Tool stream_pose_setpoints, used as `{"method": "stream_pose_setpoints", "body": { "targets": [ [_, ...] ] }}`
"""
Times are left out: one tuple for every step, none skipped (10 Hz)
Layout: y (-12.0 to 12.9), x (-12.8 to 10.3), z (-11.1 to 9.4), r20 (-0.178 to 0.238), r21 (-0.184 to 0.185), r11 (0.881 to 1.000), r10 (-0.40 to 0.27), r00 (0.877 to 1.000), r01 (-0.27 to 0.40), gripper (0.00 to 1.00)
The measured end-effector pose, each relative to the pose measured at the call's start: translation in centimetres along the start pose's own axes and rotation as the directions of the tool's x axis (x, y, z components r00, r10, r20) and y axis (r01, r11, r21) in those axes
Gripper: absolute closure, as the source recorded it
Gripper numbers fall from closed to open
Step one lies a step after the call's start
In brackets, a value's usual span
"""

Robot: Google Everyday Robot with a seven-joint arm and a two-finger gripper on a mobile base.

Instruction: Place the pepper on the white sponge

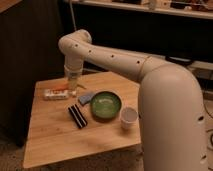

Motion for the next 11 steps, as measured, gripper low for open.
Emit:
{"method": "stream_pose_setpoints", "body": {
  "targets": [
    [-0.4,0.9,-0.2,0.000,-0.001,1.000,-0.007,1.000,0.007,1.00],
    [-1.3,2.4,-0.4,0.011,0.002,1.000,-0.018,1.000,0.018,1.00],
    [-2.4,4.0,-0.6,0.029,0.007,0.999,-0.032,0.999,0.031,1.00],
    [-4.5,6.5,-0.9,0.043,0.014,0.998,-0.056,0.997,0.055,1.00],
    [-6.1,8.0,-1.1,0.057,0.016,0.997,-0.079,0.995,0.078,1.00],
    [-7.3,9.1,-1.1,0.068,0.016,0.995,-0.100,0.993,0.099,1.00],
    [-10.0,11.5,-1.3,0.089,0.020,0.990,-0.142,0.986,0.140,1.00],
    [-11.2,12.5,-1.2,0.091,0.019,0.987,-0.162,0.983,0.161,1.00],
    [-12.4,13.2,-1.0,0.092,0.018,0.982,-0.188,0.978,0.187,1.00],
    [-13.3,13.6,-0.5,0.088,0.010,0.976,-0.218,0.972,0.218,1.00],
    [-13.8,14.0,-0.1,0.082,0.000,0.968,-0.252,0.964,0.252,1.00]
  ]
}}
